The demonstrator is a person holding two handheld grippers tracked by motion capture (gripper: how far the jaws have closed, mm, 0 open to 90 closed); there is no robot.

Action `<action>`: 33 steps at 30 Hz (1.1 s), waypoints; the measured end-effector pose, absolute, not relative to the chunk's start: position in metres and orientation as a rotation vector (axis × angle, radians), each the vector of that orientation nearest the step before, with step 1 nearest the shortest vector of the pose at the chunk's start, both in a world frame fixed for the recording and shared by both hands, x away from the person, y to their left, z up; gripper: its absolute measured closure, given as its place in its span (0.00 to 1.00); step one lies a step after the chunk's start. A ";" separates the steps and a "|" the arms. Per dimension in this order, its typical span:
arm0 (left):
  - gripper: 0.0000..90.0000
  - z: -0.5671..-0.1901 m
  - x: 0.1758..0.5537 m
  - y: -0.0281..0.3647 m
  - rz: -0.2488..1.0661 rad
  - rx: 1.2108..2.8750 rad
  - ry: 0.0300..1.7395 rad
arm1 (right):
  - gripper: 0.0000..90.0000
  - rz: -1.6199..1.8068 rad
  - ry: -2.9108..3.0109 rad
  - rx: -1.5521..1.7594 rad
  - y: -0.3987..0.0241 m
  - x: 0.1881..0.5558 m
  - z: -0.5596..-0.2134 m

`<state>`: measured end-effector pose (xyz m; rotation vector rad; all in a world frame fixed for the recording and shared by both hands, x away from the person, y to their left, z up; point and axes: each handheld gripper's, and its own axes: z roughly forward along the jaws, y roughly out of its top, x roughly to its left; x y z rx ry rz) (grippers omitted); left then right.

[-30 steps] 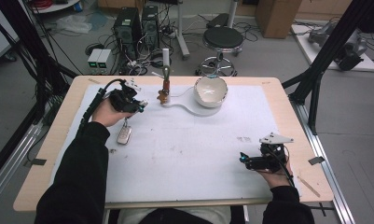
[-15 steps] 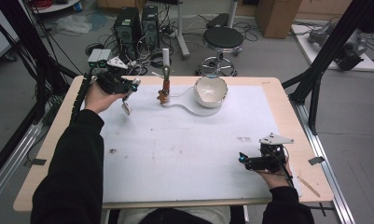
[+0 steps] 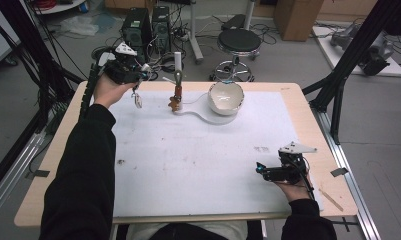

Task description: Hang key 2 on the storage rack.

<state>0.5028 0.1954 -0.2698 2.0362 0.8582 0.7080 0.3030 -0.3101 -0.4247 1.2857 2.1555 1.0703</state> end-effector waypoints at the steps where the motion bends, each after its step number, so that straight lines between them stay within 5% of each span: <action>1: 0.83 -0.266 0.504 0.193 0.718 2.009 0.851 | 0.01 1.065 2.156 1.282 -0.310 0.303 -0.425; 33: 0.83 -0.266 0.543 0.146 0.757 1.874 0.920 | 0.01 0.976 2.193 1.304 -0.304 0.308 -0.431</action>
